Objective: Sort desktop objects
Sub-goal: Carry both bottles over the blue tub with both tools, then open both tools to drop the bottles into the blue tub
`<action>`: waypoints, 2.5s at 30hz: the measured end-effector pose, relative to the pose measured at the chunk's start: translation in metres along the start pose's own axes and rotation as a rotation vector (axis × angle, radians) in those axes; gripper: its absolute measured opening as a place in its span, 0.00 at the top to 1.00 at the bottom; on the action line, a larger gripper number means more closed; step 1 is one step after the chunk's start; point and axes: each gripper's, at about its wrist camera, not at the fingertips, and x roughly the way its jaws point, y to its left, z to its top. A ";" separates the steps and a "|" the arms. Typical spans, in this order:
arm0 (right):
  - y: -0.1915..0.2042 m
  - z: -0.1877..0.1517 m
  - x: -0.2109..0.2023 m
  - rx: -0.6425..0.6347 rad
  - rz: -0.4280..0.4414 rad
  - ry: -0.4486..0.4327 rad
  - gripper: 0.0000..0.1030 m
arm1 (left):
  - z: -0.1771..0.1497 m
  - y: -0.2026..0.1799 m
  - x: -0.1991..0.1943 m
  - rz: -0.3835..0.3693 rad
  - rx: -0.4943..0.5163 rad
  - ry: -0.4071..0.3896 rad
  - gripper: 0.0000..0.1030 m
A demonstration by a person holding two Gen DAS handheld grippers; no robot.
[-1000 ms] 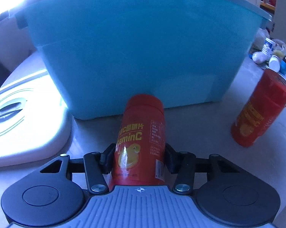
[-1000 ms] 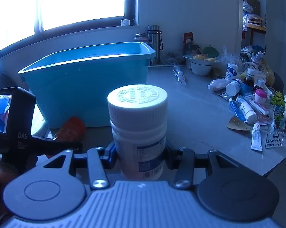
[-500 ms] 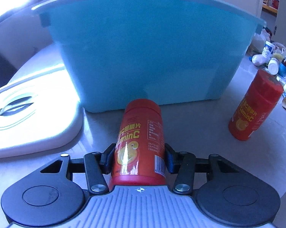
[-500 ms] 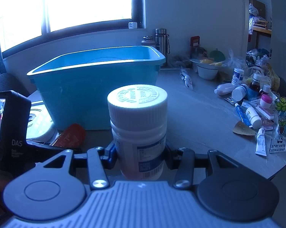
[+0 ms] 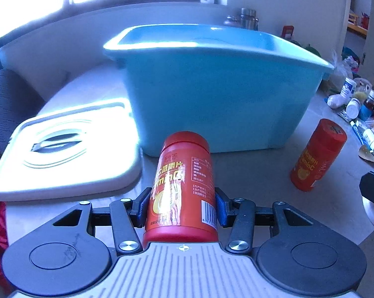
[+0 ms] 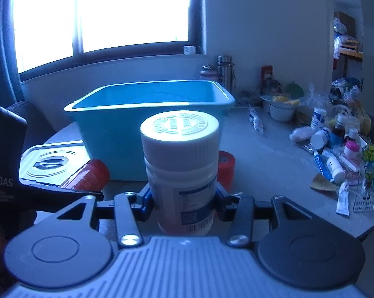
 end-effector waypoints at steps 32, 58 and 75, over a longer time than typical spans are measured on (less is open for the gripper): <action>-0.005 0.056 -0.018 0.008 0.091 -0.084 0.53 | 0.064 -0.003 -0.073 0.021 -0.020 -0.110 0.51; -0.019 0.146 0.114 -0.034 0.169 -0.086 0.53 | 0.187 -0.006 0.026 0.102 -0.073 -0.091 0.51; -0.024 0.139 0.191 -0.024 0.145 0.121 0.53 | 0.200 -0.002 0.098 0.094 -0.112 0.016 0.51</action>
